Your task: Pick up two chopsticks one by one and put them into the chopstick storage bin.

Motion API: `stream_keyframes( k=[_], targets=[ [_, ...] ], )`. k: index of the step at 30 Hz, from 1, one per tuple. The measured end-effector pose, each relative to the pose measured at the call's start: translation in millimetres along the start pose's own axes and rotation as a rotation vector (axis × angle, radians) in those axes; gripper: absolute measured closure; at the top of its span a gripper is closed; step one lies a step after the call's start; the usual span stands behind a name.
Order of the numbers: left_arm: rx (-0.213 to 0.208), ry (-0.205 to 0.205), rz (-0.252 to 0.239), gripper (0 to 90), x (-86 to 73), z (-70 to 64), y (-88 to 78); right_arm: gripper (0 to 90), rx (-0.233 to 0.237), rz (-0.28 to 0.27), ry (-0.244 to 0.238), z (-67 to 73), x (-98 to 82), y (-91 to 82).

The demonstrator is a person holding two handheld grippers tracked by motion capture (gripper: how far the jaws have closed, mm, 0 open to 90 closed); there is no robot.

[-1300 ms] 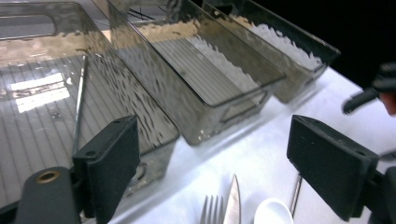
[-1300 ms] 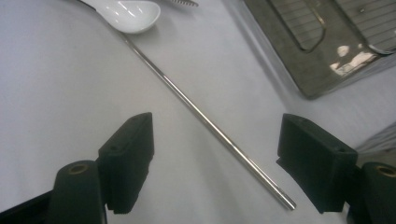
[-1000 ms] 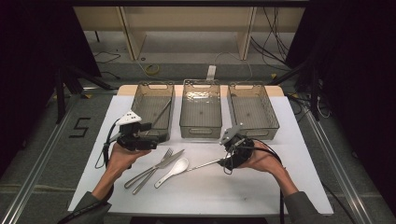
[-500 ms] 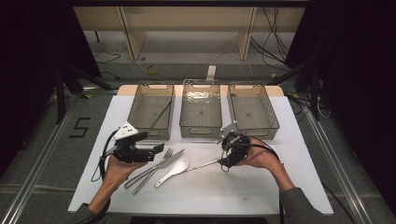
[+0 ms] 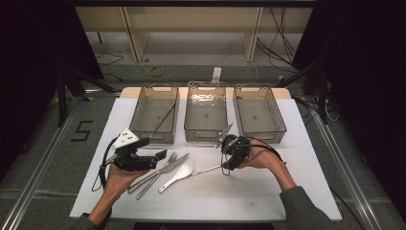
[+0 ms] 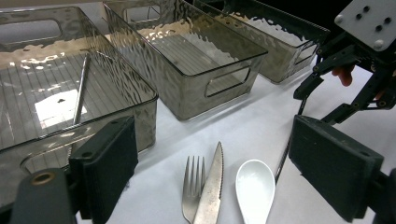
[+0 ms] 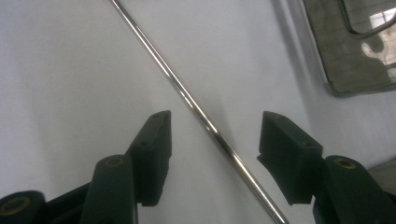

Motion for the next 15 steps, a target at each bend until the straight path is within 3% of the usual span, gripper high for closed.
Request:
stream_keyframes(
  k=[15],
  targets=[
    [-0.001,0.011,0.015,14.7,-3.2,-1.5,-0.2,58.4,0.024,0.079,-0.022,-7.4,-4.4,17.2]
  ],
)
Point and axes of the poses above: each handheld gripper's, and its own axes: y roughly forward along the jaws, x roughly out of its top, z roughly to its left, the point moved 9 cm from there along y, roughly forward along the jaws, and after that the axes turned 6 degrees about z, right-handed, at the moved point
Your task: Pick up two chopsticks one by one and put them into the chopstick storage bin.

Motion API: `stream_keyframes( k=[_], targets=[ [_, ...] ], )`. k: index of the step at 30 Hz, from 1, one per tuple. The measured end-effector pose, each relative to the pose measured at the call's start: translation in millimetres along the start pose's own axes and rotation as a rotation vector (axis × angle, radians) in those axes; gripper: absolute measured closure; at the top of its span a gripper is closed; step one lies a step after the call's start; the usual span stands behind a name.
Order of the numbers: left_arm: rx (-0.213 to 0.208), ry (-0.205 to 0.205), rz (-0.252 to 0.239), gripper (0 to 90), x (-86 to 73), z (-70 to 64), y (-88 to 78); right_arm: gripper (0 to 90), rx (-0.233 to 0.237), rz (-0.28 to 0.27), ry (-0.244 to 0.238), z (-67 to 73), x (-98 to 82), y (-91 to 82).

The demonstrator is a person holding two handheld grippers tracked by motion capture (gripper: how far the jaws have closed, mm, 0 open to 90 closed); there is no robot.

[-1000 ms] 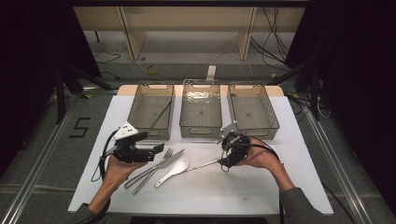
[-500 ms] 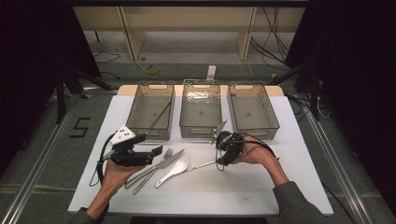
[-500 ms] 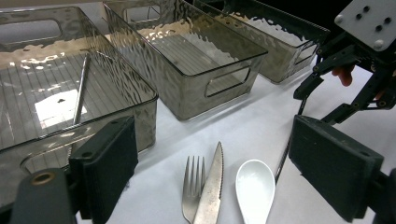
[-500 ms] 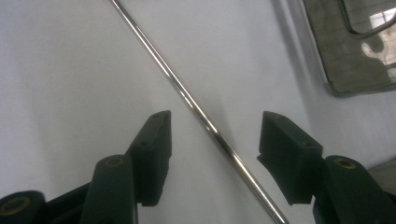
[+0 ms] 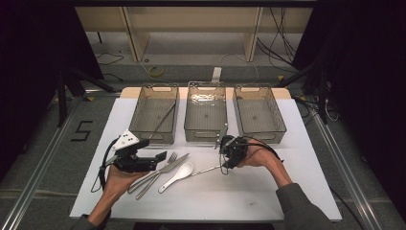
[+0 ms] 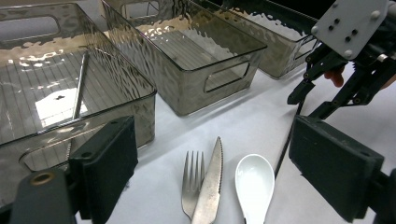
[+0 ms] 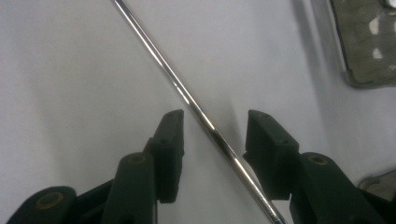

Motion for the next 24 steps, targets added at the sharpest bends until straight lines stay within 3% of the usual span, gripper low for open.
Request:
stream_keyframes(
  k=[7,21,24],
  targets=[
    [-0.003,-0.001,0.002,14.7,-0.3,-0.4,0.4,61.4,0.01,0.025,0.01,0.4,-1.8,4.7],
    [-0.015,-0.011,0.004,14.7,-0.3,-2.4,2.0,70.6,0.011,0.079,-0.029,5.1,-4.8,11.6],
    [-0.017,-0.015,0.003,14.7,-0.5,-2.1,1.7,72.6,-0.004,0.093,-0.058,8.2,-6.3,11.1]
  ],
)
Point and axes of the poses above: each handheld gripper's, and its own axes: y roughly forward along the jaws, x roughly out of its top, z roughly to its left, the point moved 9 cm from there along y, roughly forward along the jaws, and after that the axes turned 6 degrees about z, right-handed, at the moved point
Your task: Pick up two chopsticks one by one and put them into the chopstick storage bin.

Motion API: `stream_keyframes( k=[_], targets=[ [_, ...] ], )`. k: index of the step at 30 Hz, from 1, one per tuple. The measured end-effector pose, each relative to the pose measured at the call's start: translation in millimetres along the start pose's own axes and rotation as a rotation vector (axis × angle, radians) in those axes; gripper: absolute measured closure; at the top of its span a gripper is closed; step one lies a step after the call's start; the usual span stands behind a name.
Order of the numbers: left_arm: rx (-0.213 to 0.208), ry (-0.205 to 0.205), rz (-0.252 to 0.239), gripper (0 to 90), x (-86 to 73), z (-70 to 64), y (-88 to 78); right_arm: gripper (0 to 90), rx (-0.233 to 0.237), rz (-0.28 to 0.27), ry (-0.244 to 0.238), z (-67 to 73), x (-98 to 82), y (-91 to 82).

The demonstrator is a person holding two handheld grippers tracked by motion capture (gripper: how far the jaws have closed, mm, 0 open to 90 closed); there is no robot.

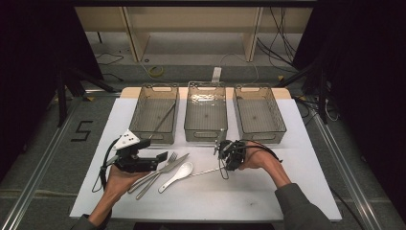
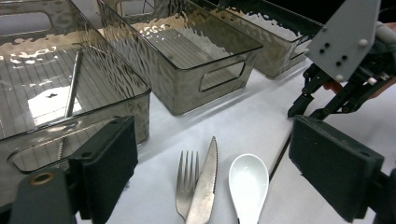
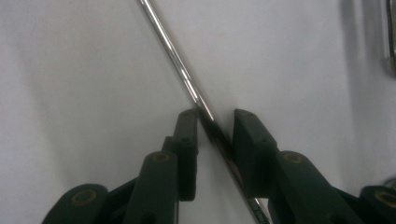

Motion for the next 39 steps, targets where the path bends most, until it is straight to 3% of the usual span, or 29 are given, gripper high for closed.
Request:
stream_keyframes(
  k=[8,19,33,39],
  targets=[
    [0.001,0.002,0.005,14.7,-0.4,-0.3,0.7,78.1,-0.019,0.027,-0.084,11.7,-5.5,-0.9],
    [0.001,0.002,0.01,14.7,-0.6,-0.4,1.2,85.3,0.0,0.016,-0.148,24.7,-14.5,-2.2],
    [0.0,0.002,0.01,14.7,-0.7,-0.3,1.2,85.9,-0.039,-0.014,-0.181,27.1,-21.3,-8.2],
    [0.001,0.001,0.01,14.7,-0.6,0.2,1.4,86.1,-0.041,0.004,-0.188,29.1,-34.1,-9.5]
  ],
)
Point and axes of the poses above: each handheld gripper's, and its own axes: y roughly forward along the jaws, x roughly out of its top, z roughly to its left, the point moved 9 cm from there along y, roughly forward along the jaws, and after that the axes turned 6 degrees about z, right-handed, at the moved point
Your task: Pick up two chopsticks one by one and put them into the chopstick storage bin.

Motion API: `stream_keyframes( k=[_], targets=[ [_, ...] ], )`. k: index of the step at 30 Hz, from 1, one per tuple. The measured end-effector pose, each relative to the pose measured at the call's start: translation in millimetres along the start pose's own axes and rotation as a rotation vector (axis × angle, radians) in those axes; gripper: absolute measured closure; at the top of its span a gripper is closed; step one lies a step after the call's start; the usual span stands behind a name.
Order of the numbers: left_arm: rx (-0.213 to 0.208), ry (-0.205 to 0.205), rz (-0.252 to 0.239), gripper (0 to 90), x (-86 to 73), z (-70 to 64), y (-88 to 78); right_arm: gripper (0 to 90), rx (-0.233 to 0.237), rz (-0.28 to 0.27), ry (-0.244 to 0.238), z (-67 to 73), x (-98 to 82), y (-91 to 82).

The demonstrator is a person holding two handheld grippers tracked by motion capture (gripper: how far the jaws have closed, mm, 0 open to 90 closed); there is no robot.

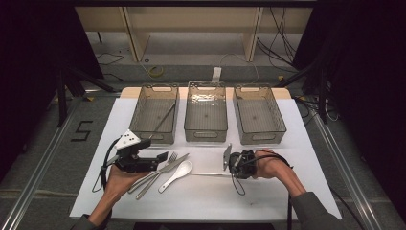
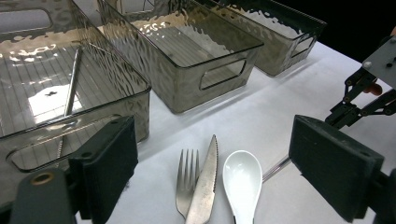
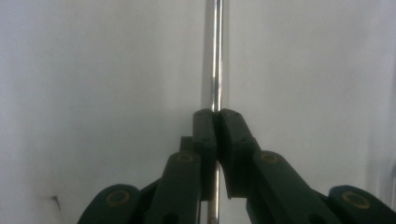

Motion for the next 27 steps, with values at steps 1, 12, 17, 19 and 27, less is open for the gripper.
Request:
stream_keyframes(
  k=[1,12,17,19,27],
  targets=[
    [0.001,0.0,0.0,14.7,-0.1,0.1,0.2,86.1,-0.002,0.003,0.01,0.4,-3.0,-0.1],
    [0.002,0.002,0.004,14.7,0.1,-1.0,1.8,86.1,-0.062,-0.033,0.029,-3.4,-23.0,-10.2],
    [-0.007,0.011,0.007,14.7,1.2,-3.9,4.1,86.1,-0.094,-0.086,0.059,-9.3,-22.1,-22.4],
    [-0.018,0.027,0.018,14.8,1.8,-7.3,6.7,86.1,-0.107,-0.115,0.062,-10.7,-17.4,-28.4],
    [-0.096,0.145,0.122,15.5,2.0,-38.5,24.9,86.0,-0.121,-0.178,0.021,-9.4,13.7,-41.4]
  ],
)
Point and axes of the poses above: each handheld gripper's, and its own axes: y roughly forward along the jaws, x roughly out of its top, z roughly to its left, the point moved 9 cm from there along y, roughly forward along the jaws, and after that the axes turned 6 degrees about z, right-handed, at the moved point
